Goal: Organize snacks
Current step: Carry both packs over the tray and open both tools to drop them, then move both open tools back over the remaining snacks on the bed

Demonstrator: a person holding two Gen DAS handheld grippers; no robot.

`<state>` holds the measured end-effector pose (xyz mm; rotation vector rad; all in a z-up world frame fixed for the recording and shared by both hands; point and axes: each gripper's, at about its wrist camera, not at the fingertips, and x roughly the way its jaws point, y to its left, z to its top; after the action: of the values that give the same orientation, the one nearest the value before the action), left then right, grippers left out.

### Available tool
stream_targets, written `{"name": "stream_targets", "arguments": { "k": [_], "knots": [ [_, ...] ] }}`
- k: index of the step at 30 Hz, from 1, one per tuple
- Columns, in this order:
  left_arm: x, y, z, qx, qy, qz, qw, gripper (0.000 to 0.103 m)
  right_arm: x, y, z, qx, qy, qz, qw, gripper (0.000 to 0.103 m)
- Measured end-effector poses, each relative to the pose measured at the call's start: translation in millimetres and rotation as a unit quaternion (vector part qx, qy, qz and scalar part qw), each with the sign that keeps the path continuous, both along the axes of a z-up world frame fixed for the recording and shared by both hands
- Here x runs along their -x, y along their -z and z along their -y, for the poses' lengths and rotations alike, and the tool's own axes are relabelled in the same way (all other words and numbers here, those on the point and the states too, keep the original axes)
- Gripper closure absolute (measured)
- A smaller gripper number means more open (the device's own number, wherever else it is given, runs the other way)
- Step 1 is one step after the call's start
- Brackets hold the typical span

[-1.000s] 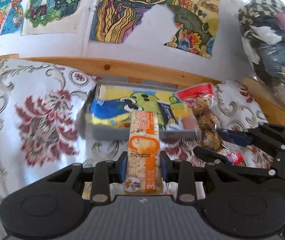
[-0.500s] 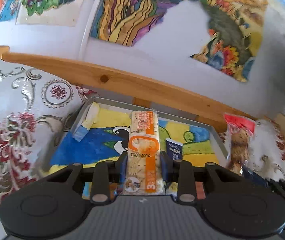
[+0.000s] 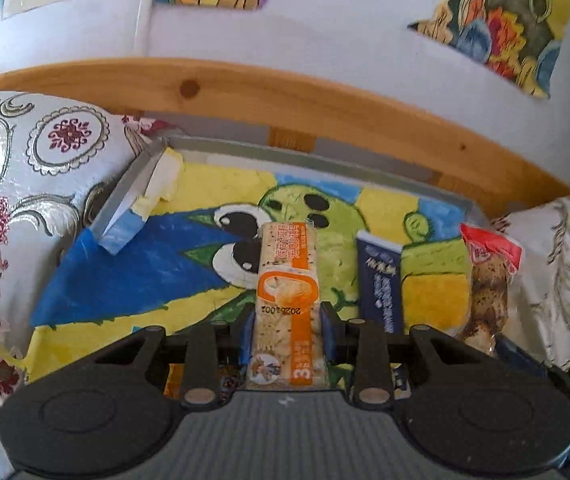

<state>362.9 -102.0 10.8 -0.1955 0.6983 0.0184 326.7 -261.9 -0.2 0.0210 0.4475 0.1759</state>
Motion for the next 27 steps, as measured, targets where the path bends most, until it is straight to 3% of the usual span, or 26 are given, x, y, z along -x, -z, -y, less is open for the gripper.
{"name": "stream_targets", "arguments": {
  "k": [7, 15, 21, 27],
  "knots": [
    [-2, 5, -3, 0.013, -0.011, -0.006, 0.9998, 0.062, -2, 5, 3, -0.001, -0.013, -0.011, 1.0, 0.05],
    [16, -12, -13, 0.023, -0.038, 0.012, 0.9989, 0.022, 10, -8, 5, 0.008, -0.007, 0.017, 1.0, 0.036],
    [46, -34, -25, 0.035, -0.058, 0.052, 0.9963, 0.004, 37, -29, 16, -0.013, 0.005, 0.056, 0.998, 0.019],
    [87, -55, -30, 0.03, -0.066, 0.093, 0.993, 0.001, 77, -54, 24, -0.015, 0.004, 0.1, 0.995, 0.008]
  ]
}}
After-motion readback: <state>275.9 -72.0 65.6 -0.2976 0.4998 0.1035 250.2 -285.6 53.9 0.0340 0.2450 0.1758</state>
